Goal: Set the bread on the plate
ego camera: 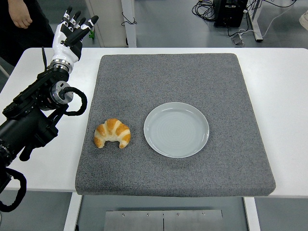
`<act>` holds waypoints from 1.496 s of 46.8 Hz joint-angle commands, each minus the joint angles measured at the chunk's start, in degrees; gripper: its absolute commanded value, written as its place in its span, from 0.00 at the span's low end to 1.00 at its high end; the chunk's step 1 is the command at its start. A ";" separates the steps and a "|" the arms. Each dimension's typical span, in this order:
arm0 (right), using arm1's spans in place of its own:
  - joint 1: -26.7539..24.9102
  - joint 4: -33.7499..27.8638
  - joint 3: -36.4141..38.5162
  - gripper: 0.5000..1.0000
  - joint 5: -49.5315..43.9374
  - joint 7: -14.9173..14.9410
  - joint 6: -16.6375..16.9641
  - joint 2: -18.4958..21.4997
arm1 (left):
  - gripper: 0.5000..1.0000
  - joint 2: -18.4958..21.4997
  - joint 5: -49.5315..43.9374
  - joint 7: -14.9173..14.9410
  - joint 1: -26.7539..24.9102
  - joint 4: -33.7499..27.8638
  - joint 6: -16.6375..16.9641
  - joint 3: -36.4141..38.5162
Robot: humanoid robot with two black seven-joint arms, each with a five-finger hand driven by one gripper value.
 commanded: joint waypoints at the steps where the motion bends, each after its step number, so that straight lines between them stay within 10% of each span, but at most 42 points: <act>1: 0.00 0.00 0.00 1.00 0.00 0.00 -0.01 0.00 | 0.95 0.01 0.00 -0.09 0.09 0.00 0.02 0.24; 34: 0.00 0.00 0.00 1.00 0.00 0.00 -0.01 0.00 | 0.95 1.06 0.97 -0.26 -0.18 -0.18 0.11 2.96; 70: 0.00 0.00 0.00 1.00 0.00 0.00 -0.01 0.00 | 0.95 18.02 0.88 2.72 -4.75 -19.60 -0.24 19.84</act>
